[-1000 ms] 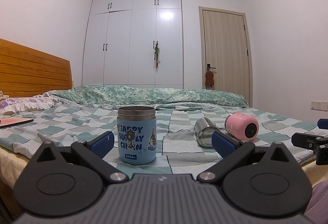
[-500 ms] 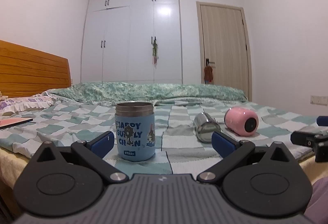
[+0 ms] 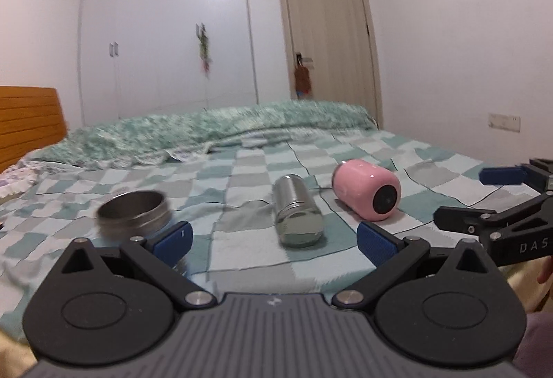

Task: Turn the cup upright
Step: 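Move the left tool to the lying silver bottle and close on it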

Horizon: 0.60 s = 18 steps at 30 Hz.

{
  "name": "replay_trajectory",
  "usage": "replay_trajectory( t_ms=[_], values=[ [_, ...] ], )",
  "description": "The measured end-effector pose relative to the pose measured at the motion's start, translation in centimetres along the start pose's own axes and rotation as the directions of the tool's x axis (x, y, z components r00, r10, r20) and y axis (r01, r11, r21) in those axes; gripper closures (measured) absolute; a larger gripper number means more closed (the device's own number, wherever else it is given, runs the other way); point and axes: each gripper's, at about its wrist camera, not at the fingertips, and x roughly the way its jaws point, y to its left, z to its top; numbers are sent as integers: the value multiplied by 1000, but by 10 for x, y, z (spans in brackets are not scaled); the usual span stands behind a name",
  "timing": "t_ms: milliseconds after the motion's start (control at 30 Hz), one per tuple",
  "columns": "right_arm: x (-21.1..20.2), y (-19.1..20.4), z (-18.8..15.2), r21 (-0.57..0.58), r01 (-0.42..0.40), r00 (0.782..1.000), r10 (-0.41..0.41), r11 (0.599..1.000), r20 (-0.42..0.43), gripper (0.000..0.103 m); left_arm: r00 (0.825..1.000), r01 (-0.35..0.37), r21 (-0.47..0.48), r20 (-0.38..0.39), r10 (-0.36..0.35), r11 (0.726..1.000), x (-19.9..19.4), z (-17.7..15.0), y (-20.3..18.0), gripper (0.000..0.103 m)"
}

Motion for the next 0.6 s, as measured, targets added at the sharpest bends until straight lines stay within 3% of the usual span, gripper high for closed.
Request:
replay_trajectory(
  t_ms=[167, 333, 600],
  values=[
    [32, -31, 19, -27, -34, 998, 32, 999, -46, 0, 994, 25, 59, -112, -18, 998, 55, 29, -16, 0],
    [67, -68, 36, -15, -78, 991, 76, 997, -106, 0, 973, 63, 91, -227, -40, 994, 113, 57, -27, 0],
    [119, -113, 46, -18, -161, 968, 155, 987, -198, 0, 886, 38, 88, -463, 7, 995, 214, 68, -31, 0]
  ],
)
